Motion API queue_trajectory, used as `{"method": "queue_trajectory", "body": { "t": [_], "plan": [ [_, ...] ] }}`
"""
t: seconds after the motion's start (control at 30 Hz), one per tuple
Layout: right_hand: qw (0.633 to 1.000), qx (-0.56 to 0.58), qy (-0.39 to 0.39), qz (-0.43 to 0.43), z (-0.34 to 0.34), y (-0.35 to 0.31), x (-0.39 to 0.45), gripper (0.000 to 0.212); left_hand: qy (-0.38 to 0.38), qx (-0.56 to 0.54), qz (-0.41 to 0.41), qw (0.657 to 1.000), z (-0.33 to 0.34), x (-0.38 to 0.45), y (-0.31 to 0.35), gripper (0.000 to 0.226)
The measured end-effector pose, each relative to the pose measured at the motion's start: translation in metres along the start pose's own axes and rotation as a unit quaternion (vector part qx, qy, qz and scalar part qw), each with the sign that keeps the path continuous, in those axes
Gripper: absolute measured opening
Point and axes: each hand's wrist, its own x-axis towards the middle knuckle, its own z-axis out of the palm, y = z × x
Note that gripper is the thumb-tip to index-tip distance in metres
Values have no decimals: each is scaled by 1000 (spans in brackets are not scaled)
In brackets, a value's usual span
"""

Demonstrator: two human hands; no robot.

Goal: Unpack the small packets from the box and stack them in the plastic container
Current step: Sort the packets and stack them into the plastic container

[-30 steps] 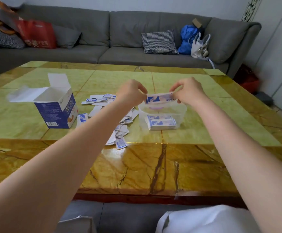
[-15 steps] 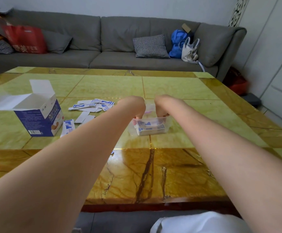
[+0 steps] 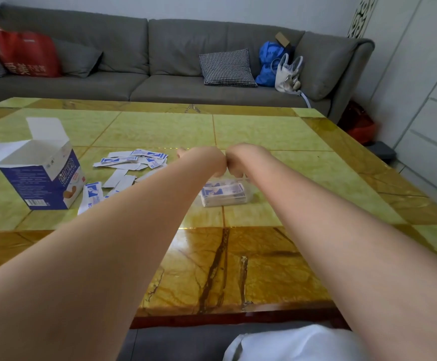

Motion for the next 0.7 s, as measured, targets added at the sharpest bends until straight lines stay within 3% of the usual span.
{"method": "queue_trajectory", "body": {
  "t": [0.27, 0.33, 0.47, 0.7],
  "plan": [
    [998, -48, -28, -42, 7, 0, 5, 33, -33, -30, -12, 999, 11, 2, -3, 33],
    [997, -53, -30, -48, 8, 1, 9, 26, -30, -58, -13, 998, 10, -2, -2, 25],
    [997, -56, -29, -46, 11, 2, 20, 13, -17, -58, 20, 998, 6, -9, 0, 35],
    [998, -33, -33, -43, 11, 6, 19, 33, -3, -44, 23, 999, 7, -4, -3, 34]
  ]
}}
